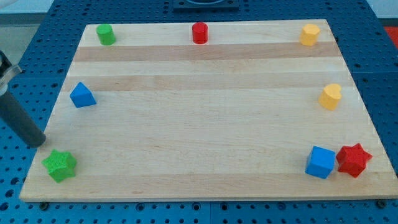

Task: Slightly push the green star to the right

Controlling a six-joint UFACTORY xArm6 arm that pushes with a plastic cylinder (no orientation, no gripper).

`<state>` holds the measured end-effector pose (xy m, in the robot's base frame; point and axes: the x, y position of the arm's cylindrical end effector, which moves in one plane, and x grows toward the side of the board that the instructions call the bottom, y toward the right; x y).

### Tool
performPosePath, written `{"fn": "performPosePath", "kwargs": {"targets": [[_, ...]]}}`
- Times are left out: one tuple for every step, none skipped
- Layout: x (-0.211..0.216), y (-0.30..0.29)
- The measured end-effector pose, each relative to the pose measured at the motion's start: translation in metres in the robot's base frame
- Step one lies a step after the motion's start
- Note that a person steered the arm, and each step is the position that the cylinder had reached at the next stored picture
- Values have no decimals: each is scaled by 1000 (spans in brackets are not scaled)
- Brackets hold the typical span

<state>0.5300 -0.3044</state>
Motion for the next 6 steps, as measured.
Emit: {"fn": "performPosePath", "kwargs": {"targets": [[22,0],[43,0],[48,0],[48,0],[48,3],[48,5]]}}
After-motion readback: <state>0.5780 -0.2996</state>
